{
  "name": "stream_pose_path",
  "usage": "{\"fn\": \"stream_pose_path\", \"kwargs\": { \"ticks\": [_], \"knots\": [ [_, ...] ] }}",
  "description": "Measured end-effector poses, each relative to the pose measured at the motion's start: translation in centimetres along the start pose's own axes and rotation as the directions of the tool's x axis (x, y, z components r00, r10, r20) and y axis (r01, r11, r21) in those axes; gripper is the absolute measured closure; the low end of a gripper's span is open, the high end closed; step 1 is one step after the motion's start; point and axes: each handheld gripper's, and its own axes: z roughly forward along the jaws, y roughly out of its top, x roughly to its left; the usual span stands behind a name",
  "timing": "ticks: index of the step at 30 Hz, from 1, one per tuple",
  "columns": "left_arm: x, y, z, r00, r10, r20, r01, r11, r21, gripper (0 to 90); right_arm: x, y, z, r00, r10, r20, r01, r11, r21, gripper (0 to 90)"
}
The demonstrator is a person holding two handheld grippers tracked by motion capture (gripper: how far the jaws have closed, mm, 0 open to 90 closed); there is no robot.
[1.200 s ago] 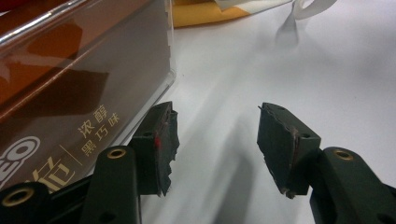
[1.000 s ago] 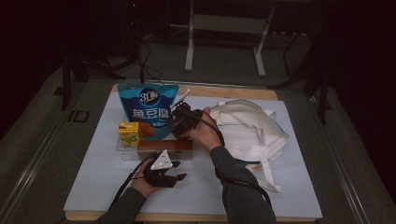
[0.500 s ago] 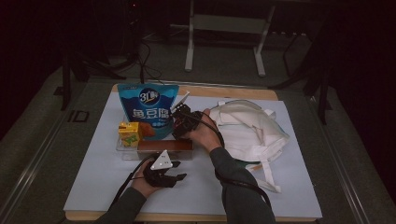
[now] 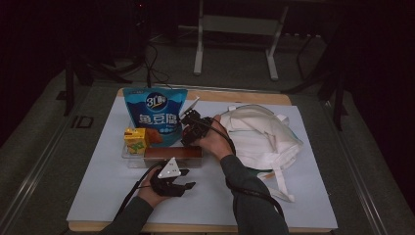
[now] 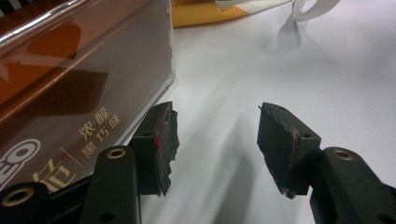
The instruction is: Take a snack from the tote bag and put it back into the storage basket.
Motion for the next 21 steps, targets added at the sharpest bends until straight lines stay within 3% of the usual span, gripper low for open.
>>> {"fn": "stream_pose_path", "kwargs": {
  "ticks": [21],
  "knots": [
    [0.0,0.0,0.0,1.0000,-0.003,-0.001,0.003,1.0000,0.000,46.0,-0.6,-0.2,-2.9,0.9991,-0.043,0.004,0.043,0.998,-0.048,26.6]
  ]
}}
